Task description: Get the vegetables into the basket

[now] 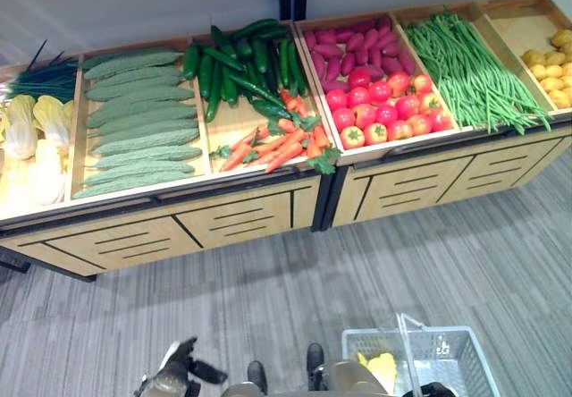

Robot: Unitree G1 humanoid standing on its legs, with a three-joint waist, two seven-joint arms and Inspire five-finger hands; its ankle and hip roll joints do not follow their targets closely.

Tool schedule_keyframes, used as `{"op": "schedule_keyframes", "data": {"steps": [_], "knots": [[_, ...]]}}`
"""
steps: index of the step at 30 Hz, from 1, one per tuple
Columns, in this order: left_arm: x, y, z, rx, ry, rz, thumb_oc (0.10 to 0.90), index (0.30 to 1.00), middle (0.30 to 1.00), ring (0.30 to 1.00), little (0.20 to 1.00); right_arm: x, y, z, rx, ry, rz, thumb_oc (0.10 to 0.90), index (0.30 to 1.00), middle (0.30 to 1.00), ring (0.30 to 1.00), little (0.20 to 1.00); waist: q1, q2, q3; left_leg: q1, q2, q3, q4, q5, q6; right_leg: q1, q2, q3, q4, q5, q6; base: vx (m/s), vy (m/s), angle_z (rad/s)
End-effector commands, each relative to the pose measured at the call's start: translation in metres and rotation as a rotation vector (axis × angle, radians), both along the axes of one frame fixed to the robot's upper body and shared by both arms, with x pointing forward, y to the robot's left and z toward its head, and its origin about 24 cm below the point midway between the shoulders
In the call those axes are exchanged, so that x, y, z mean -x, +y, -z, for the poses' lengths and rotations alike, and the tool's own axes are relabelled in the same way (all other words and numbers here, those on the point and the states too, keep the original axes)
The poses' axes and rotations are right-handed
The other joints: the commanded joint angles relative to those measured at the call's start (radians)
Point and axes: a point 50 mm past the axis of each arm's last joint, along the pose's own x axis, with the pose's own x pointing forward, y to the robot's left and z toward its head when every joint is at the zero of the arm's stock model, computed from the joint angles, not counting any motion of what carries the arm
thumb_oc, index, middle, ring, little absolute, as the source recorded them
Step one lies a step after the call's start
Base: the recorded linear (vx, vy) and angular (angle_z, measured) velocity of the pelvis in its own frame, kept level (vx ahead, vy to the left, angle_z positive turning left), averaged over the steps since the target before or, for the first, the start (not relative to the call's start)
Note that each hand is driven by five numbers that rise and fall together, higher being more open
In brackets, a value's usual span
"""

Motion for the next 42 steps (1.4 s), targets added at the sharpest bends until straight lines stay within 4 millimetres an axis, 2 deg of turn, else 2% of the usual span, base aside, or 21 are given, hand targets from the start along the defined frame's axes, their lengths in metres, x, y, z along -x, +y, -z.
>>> {"op": "schedule_keyframes", "data": {"steps": [1,3,4,7,10,11,12,14,17,18,21,22,24,26,27,28,31,36,42], "knots": [[-0.058,0.037,-0.070,-0.139,-0.352,0.019,0.900,1.000,1.000,1.000,1.000,0.005,-0.010,-0.003,0.016,0.028,-0.036,0.400,0.300,0.300,0.300,0.300,-0.004,-0.032,-0.030,0.048,-0.037,-0.017,-0.028,-0.112,0.027,0.148,-0.039,0.043,-0.144,-0.029,0.095,0.03,0.070,-0.08],[-0.071,0.046,-0.098,-0.215,-0.457,0.046,0.900,1.000,1.000,1.000,1.000,0.008,-0.009,-0.002,0.005,0.035,-0.035,0.400,0.300,0.300,0.300,0.300,-0.006,-0.031,-0.038,0.055,-0.039,-0.015,-0.028,-0.118,0.028,0.156,-0.040,0.049,-0.151,-0.026,0.098,0.03,0.060,-0.11],[-0.071,0.046,-0.098,-0.216,-0.456,0.046,0.900,1.000,1.000,1.000,1.000,0.008,-0.009,-0.002,0.004,0.036,-0.036,0.400,0.300,0.300,0.300,0.300,-0.005,-0.032,-0.038,0.056,-0.039,-0.015,-0.028,-0.118,0.028,0.157,-0.040,0.050,-0.152,-0.026,0.098,0.02,0.032,-0.11],[-0.098,0.062,-0.162,-0.348,-0.700,0.040,0.900,1.000,1.000,1.000,1.000,0.011,-0.005,0.000,-0.013,0.046,-0.040,0.400,0.300,0.300,0.300,0.300,-0.010,-0.026,-0.053,0.068,-0.041,-0.012,-0.028,-0.125,0.029,0.170,-0.040,0.062,-0.171,-0.020,0.101,0.02,0.018,-0.11],[-0.116,0.070,-0.197,-0.440,-0.800,0.059,0.900,1.000,1.000,1.000,1.000,0.012,-0.007,-0.001,-0.011,0.062,-0.068,0.400,0.300,0.300,0.300,0.300,-0.018,-0.021,-0.060,0.073,-0.043,-0.006,-0.028,-0.128,0.027,0.178,-0.040,0.069,-0.182,-0.017,0.102,0.01,0.000,-0.04],[-0.128,0.070,-0.209,-0.484,-0.826,0.063,0.900,1.000,1.000,1.000,1.000,0.012,-0.009,-0.001,-0.003,0.067,-0.087,0.400,0.300,0.300,0.300,0.300,-0.026,-0.017,-0.061,0.073,-0.042,-0.003,-0.028,-0.129,0.024,0.179,-0.040,0.071,-0.187,-0.015,0.103,0.00,0.000,0.00],[-0.154,0.076,-0.246,-0.659,-0.855,0.127,0.900,1.000,1.000,1.000,1.000,0.006,-0.015,-0.005,0.022,0.058,-0.121,0.400,0.300,0.300,0.300,0.300,-0.050,-0.001,-0.054,0.061,-0.042,0.006,-0.028,-0.123,0.019,0.164,-0.040,0.079,-0.189,-0.007,0.106,-0.01,-0.012,-0.05],[-0.171,0.079,-0.269,-0.773,-0.856,0.152,0.900,1.000,1.000,1.000,1.000,-0.002,-0.020,-0.007,0.044,0.043,-0.144,0.400,0.300,0.300,0.300,0.300,-0.066,0.011,-0.040,0.038,-0.040,0.016,-0.028,-0.114,0.016,0.134,-0.040,0.088,-0.186,0.001,0.108,-0.06,-0.006,-0.13],[-0.190,0.087,-0.291,-0.865,-0.820,0.142,0.900,1.000,1.000,1.000,1.000,-0.014,-0.022,-0.010,0.065,0.014,-0.167,0.400,0.300,0.300,0.300,0.300,-0.085,0.032,-0.022,-0.018,-0.038,0.035,-0.028,-0.097,0.014,0.061,-0.037,0.108,-0.176,0.019,0.111,-0.08,0.002,-0.22],[-0.198,0.091,-0.309,-0.930,-0.813,0.122,0.900,1.000,1.000,1.000,1.000,-0.022,-0.023,-0.012,0.077,-0.003,-0.189,0.400,0.300,0.300,0.300,0.300,-0.100,0.044,-0.007,-0.053,-0.037,0.049,-0.028,-0.088,0.013,0.015,-0.033,0.127,-0.173,0.034,0.113,-0.06,-0.009,-0.36],[-0.204,0.097,-0.323,-0.983,-0.792,0.092,0.900,1.000,1.000,1.000,1.000,-0.031,-0.018,-0.012,0.077,-0.021,-0.214,0.400,0.300,0.300,0.300,0.300,-0.104,0.054,0.006,-0.097,-0.035,0.065,-0.028,-0.074,0.012,-0.037,-0.031,0.143,-0.170,0.053,0.117,-0.04,-0.014,-0.46],[-0.208,0.098,-0.346,-1.070,-0.798,0.092,0.900,1.000,1.000,1.000,1.000,-0.038,-0.018,-0.014,0.089,-0.036,-0.235,0.400,0.300,0.300,0.300,0.300,-0.115,0.064,0.023,-0.141,-0.035,0.073,-0.028,-0.060,0.008,-0.084,-0.030,0.154,-0.173,0.072,0.120,-0.05,-0.036,-0.40],[-0.209,0.103,-0.353,-1.083,-0.784,0.066,0.900,1.000,1.000,1.000,1.000,-0.039,-0.018,-0.014,0.091,-0.038,-0.229,0.400,0.300,0.300,0.300,0.300,-0.116,0.068,0.021,-0.170,-0.035,0.079,-0.028,-0.054,0.007,-0.110,-0.031,0.157,-0.179,0.084,0.122,-0.01,-0.030,-0.27],[-0.210,0.106,-0.370,-1.127,-0.780,0.039,0.900,1.000,1.000,1.000,1.000,-0.046,-0.017,-0.015,0.098,-0.063,-0.226,0.400,0.300,0.300,0.300,0.300,-0.123,0.077,0.029,-0.206,-0.035,0.086,-0.028,-0.044,0.004,-0.144,-0.032,0.167,-0.191,0.099,0.124,0.00,-0.031,-0.21],[-0.209,0.111,-0.383,-1.139,-0.783,-0.004,0.900,1.000,1.000,1.000,1.000,-0.057,-0.016,-0.018,0.104,-0.101,-0.221,0.400,0.300,0.300,0.300,0.300,-0.132,0.086,0.042,-0.243,-0.036,0.094,-0.028,-0.035,0.002,-0.185,-0.031,0.177,-0.192,0.111,0.126,-0.01,-0.028,-0.22],[-0.209,0.111,-0.384,-1.140,-0.784,-0.004,0.900,1.000,1.000,1.000,1.000,-0.057,-0.016,-0.018,0.104,-0.101,-0.221,0.400,0.300,0.300,0.300,0.300,-0.131,0.085,0.041,-0.244,-0.036,0.094,-0.028,-0.035,0.002,-0.186,-0.031,0.177,-0.191,0.111,0.126,-0.02,-0.013,-0.18],[-0.203,0.122,-0.404,-1.185,-0.761,-0.066,0.900,1.000,1.000,1.000,1.000,-0.078,-0.015,-0.025,0.113,-0.190,-0.211,0.400,0.300,0.300,0.300,0.300,-0.144,0.099,0.065,-0.316,-0.039,0.115,-0.028,-0.022,-0.001,-0.255,-0.031,0.203,-0.214,0.151,0.133,0.00,-0.009,-0.20],[-0.199,0.132,-0.405,-1.153,-0.713,-0.124,0.900,1.000,1.000,1.000,1.000,-0.094,-0.009,-0.029,0.106,-0.249,-0.193,0.400,0.300,0.300,0.300,0.300,-0.141,0.098,0.078,-0.368,-0.039,0.139,-0.028,-0.012,-0.004,-0.307,-0.027,0.226,-0.237,0.181,0.135,0.03,-0.032,-0.23],[-0.197,0.139,-0.390,-1.097,-0.632,-0.153,0.900,1.000,1.000,1.000,1.000,-0.088,-0.008,-0.026,0.098,-0.237,-0.191,0.400,0.300,0.300,0.300,0.300,-0.144,0.094,0.089,-0.366,-0.040,0.144,-0.028,-0.011,-0.005,-0.308,-0.030,0.233,-0.243,0.182,0.133,0.03,-0.030,-0.08]]}}
